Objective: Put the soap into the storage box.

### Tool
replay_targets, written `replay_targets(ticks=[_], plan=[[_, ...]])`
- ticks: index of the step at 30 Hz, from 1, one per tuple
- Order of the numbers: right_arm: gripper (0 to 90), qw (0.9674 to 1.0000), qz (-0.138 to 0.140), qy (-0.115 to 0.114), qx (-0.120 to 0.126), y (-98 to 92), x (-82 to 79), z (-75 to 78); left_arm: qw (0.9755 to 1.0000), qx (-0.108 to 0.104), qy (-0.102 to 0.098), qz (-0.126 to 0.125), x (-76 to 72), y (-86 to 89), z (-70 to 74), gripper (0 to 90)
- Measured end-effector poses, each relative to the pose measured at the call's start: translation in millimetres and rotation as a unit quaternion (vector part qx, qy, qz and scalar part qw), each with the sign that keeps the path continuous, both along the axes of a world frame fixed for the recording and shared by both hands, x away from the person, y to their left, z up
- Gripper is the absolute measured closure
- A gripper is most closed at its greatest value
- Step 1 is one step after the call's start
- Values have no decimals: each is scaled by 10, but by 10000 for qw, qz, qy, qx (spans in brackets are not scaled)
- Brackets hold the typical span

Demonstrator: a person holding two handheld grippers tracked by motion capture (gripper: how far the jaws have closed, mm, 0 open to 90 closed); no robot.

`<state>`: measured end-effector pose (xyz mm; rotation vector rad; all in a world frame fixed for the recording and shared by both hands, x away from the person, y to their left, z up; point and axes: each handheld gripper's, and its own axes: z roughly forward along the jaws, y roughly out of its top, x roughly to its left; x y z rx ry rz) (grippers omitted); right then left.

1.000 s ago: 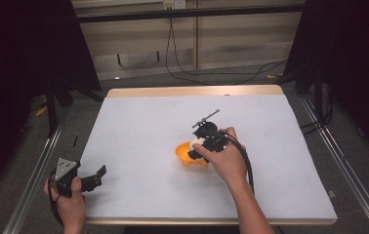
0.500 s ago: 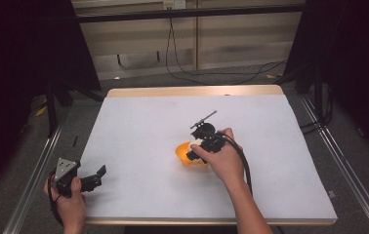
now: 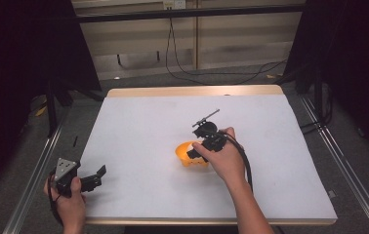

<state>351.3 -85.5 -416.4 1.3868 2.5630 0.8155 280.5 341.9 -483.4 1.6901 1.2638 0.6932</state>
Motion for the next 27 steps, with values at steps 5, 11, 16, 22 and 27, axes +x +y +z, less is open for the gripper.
replay_targets(ticks=[5,11,16,22,27], plan=[[223,10000,-43,-76,30,-41,-25,22,10000,9,1,15,-1,-6,0,1],[148,9996,-176,-217,-94,-138,-58,49,10000,13,-6,13,-2,-10,-1,2],[72,9986,-312,-437,-37,-257,-108,64,10000,19,-5,13,-2,-12,-1,2],[0,9971,-454,-594,165,-408,-154,50,10000,20,-12,-3,-2,-11,-1,2],[0,9946,-642,-782,220,-539,-208,56,10000,19,-13,-3,-3,-12,-1,2]])
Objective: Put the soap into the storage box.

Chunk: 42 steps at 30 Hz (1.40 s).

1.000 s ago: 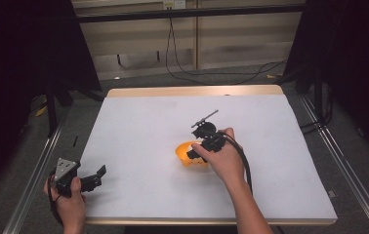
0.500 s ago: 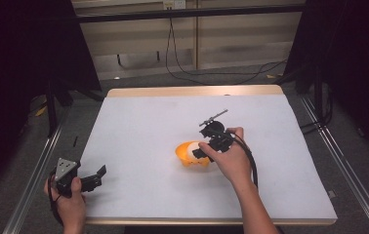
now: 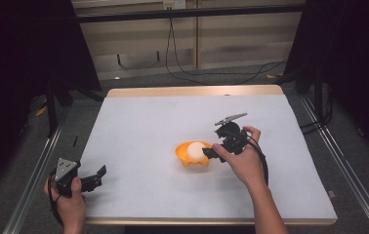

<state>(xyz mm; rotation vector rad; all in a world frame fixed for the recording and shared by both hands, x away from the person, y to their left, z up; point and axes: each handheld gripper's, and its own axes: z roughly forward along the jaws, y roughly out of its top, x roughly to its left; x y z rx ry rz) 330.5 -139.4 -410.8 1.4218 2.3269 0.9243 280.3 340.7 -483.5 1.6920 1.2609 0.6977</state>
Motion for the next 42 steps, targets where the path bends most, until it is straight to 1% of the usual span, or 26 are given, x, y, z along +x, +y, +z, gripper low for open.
replay_targets(ticks=[3,4,9,10,11,12,15,16,17,18,20,21,22,24,27,30,31,32,33,34,35,36,37,39,41,42], plan=[[0,10000,-45,-39,21,-74,-25,6,10000,2,-4,-2,-1,-1,0,2],[0,9999,-99,-66,13,-127,-43,10,10000,17,-8,-1,-2,1,1,2],[0,9998,-194,-75,5,-242,-73,-3,10000,2,-1,-8,-2,-3,0,2],[0,9998,-194,-75,5,-242,-73,-3,10000,11,0,-9,-3,-2,0,2],[0,9997,-254,-65,-9,-298,-85,-19,10000,13,0,-11,-3,-2,0,2],[0,9997,-254,-65,-9,-298,-85,-19,10000,9,-3,-14,-3,-3,0,2],[0,9995,-324,-64,-12,-380,-105,-48,10000,21,-5,-12,-4,-3,0,2],[0,9992,-389,-56,-18,-442,-124,-62,10000,19,-7,-15,-4,-4,0,2],[0,9992,-389,-56,-18,-442,-124,-62,10000,30,-12,-12,-5,-4,1,2],[0,9991,-423,-58,-46,-496,-141,-79,10000,53,-18,-18,-6,-3,2,2],[0,9989,-451,-57,-72,-516,-149,-84,10000,57,-27,-16,-6,-4,1,2],[0,9987,-503,-51,-111,-575,-165,-109,10000,62,-29,-14,-7,-3,1,2],[0,9987,-503,-51,-111,-575,-165,-109,10000,58,-28,-14,-7,-4,1,2],[0,9982,-595,-51,-73,-664,-196,-137,10000,69,-33,-14,-7,-6,1,2],[0,9980,-625,-57,-62,-722,-217,-152,10000,55,-30,-17,-7,-9,0,2],[0,9975,-701,-55,-90,-803,-249,-171,10000,56,-31,-25,-8,-9,0,2],[0,9971,-750,-95,-93,-860,-269,-183,10000,56,-32,-27,-8,-9,0,2],[0,9971,-750,-95,-93,-860,-269,-183,10000,57,-31,-25,-8,-9,1,2],[0,9964,-824,-139,-113,-914,-294,-195,10000,54,-31,-29,-8,-8,1,2],[0,9961,-842,-213,-143,-942,-309,-203,10000,47,-30,-26,-8,-8,1,2],[0,9961,-842,-213,-143,-942,-309,-203,10000,62,-32,-21,-8,-5,1,2],[0,9955,-908,-240,-143,-967,-323,-212,10000,53,-30,-21,-7,-7,1,2],[0,9954,-913,-263,-134,-1001,-332,-225,10000,51,-29,-20,-7,-9,0,2],[0,9948,-977,-290,-55,-1086,-365,-268,10000,59,-29,-24,-7,-10,1,2],[0,9946,-992,-289,-69,-1118,-377,-282,10000,55,-32,-23,-8,-9,1,2],[0,9942,-1042,-270,-36,-1138,-391,-295,10000,62,-30,-23,-8,-6,1,2]])
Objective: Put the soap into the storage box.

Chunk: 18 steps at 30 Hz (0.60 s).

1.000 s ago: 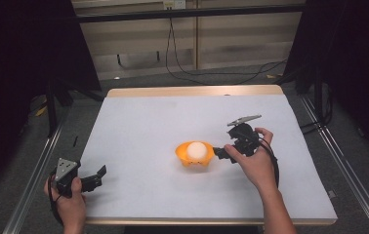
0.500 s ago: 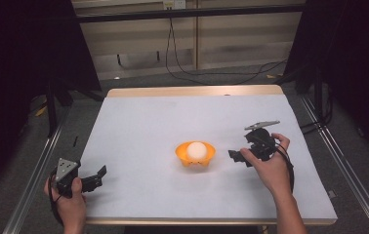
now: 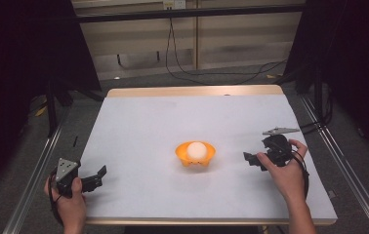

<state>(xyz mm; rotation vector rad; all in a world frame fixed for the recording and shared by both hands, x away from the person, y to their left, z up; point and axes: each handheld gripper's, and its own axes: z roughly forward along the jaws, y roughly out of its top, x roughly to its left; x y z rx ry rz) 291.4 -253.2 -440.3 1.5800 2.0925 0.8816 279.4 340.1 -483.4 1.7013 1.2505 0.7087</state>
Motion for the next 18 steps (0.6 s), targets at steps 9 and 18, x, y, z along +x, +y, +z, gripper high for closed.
replay_targets(ticks=[9,18], plan=[[0,9998,-164,-37,57,-257,-143,-75,10000,-11,0,5,1,-2,-1,2],[0,9990,-365,-156,193,-540,-329,-190,10000,-1,-3,3,1,-2,-1,2]])
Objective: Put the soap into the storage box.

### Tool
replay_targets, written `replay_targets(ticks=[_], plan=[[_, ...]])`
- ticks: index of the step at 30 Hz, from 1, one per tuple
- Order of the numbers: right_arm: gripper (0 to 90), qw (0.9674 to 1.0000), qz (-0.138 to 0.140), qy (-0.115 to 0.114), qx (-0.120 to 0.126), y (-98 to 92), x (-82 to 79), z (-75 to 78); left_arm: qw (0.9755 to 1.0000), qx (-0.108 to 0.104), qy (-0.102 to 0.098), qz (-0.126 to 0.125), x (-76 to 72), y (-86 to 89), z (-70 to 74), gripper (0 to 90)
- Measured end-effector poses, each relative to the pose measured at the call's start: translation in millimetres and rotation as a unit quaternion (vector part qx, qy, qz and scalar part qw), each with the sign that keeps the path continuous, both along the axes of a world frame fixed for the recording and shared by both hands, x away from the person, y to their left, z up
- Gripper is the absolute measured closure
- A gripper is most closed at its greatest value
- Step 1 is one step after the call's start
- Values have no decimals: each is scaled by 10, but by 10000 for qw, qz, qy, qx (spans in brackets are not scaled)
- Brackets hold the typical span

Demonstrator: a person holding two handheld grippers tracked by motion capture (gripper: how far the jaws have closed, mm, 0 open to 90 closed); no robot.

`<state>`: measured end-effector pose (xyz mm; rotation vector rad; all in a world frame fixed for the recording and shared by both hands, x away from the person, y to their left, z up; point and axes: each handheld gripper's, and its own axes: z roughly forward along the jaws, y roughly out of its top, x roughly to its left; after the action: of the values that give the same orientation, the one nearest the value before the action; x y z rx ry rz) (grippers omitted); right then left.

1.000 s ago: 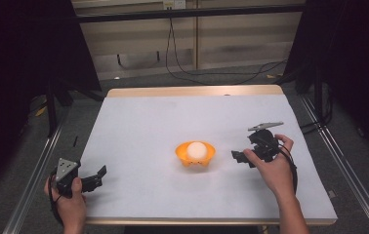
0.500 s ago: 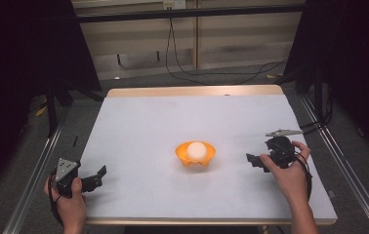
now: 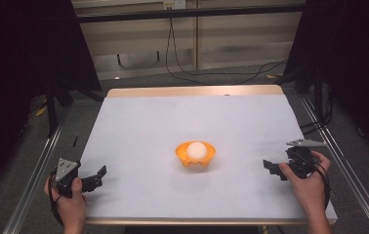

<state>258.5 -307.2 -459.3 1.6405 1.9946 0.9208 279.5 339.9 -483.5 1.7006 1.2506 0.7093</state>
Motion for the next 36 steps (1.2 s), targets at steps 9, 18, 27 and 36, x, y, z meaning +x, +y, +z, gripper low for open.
replay_targets(ticks=[9,18,27,36], plan=[[0,9997,-142,-147,102,-186,-141,-48,10000,-2,-1,3,0,1,0,2],[0,9987,-391,-258,190,-427,-326,-99,10000,-8,1,6,-3,0,0,2],[0,9972,-578,-375,273,-636,-490,-104,10000,-29,-5,23,-3,7,1,1],[1,9954,-689,-522,417,-775,-641,-161,10000,-60,-22,0,-6,13,1,1]])
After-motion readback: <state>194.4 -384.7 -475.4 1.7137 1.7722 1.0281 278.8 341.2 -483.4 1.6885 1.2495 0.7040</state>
